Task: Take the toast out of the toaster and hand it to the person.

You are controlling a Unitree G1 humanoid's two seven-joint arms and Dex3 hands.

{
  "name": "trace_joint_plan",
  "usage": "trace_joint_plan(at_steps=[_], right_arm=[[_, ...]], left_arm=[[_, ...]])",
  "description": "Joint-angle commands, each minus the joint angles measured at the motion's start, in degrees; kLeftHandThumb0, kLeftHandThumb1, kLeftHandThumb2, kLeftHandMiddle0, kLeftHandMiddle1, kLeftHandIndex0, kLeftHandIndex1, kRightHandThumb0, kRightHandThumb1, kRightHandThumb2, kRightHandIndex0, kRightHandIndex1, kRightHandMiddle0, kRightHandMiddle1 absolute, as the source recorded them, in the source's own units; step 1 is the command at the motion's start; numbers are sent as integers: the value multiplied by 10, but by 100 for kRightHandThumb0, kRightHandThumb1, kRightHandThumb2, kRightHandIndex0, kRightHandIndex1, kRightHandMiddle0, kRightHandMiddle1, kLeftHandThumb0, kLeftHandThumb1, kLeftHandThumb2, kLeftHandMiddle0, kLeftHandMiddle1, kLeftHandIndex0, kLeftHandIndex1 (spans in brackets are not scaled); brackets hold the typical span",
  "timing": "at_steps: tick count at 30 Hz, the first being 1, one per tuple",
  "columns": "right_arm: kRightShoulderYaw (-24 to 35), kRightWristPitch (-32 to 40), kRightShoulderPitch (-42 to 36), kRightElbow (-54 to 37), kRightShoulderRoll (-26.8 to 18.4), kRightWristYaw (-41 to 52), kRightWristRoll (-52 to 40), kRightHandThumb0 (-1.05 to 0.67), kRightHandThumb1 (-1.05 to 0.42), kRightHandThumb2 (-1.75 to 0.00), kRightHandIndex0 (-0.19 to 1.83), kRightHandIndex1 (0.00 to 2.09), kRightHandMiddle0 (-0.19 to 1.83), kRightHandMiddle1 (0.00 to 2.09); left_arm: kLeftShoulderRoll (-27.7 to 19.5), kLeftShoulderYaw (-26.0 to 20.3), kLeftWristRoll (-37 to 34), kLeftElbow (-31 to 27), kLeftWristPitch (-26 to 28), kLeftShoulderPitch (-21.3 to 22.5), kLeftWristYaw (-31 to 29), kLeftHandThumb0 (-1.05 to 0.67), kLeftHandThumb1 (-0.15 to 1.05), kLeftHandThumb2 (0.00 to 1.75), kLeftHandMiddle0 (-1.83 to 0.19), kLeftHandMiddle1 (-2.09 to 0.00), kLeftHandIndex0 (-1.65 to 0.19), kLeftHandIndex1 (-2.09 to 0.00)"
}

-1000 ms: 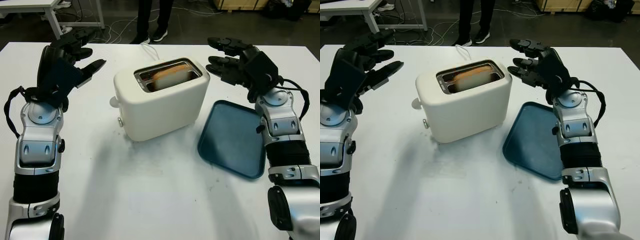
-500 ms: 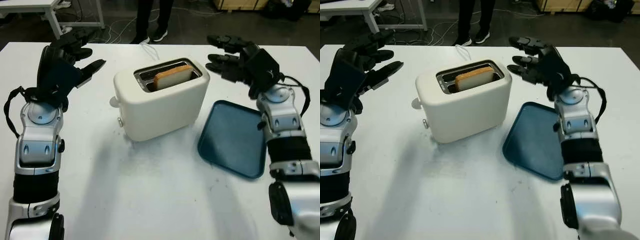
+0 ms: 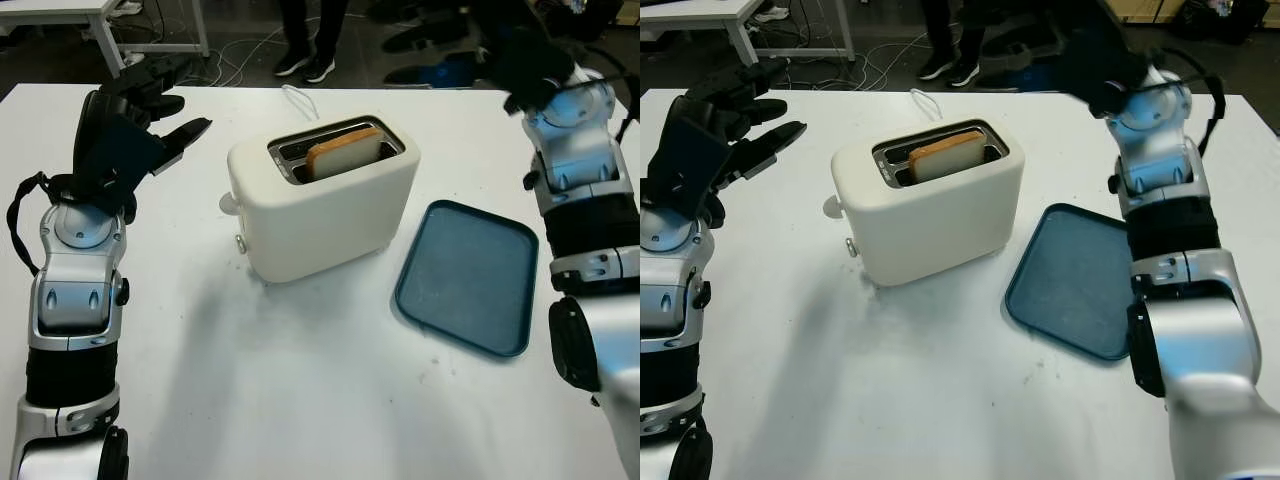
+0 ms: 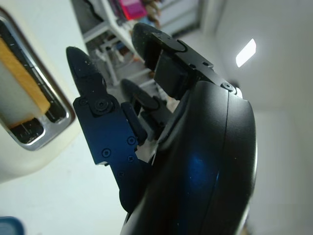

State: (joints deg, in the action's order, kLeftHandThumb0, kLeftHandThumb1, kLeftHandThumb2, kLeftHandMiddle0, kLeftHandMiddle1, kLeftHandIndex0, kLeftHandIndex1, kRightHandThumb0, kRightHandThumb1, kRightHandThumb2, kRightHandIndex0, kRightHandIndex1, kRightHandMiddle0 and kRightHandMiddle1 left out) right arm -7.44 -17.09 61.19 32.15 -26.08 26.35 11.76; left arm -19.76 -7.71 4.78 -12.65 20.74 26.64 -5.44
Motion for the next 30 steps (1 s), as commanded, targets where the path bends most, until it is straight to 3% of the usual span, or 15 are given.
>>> trace_joint_plan(at_steps=[1,6,16,26,30], right_arm=[[-26,-16,11,-18,-7,10,30,-52,-64,0,85,52,96,12],[-72,-8,11,-36,-9,51,70,-47,-60,0,77,59,92,8],[-126,-21,14,-26,2,39,148,-30,-61,-1,70,69,95,5],[-143,-22,13,-10,-1,20,193,-27,-65,-2,60,66,93,3],[-142,-28,14,0,-2,20,192,-24,-67,-2,68,70,96,4]], left_arm=[[2,-3,-1,-3,0,1,4,-31,92,7,-26,-71,-56,-1],[2,-3,-1,-6,6,0,4,-31,92,8,-26,-70,-56,0],[3,-3,0,-6,3,-2,6,-32,92,6,-26,-70,-56,0],[6,-5,-5,-6,4,-3,5,-31,92,7,-25,-70,-55,0],[7,-3,-3,-6,6,-2,6,-32,92,7,-25,-70,-55,0]])
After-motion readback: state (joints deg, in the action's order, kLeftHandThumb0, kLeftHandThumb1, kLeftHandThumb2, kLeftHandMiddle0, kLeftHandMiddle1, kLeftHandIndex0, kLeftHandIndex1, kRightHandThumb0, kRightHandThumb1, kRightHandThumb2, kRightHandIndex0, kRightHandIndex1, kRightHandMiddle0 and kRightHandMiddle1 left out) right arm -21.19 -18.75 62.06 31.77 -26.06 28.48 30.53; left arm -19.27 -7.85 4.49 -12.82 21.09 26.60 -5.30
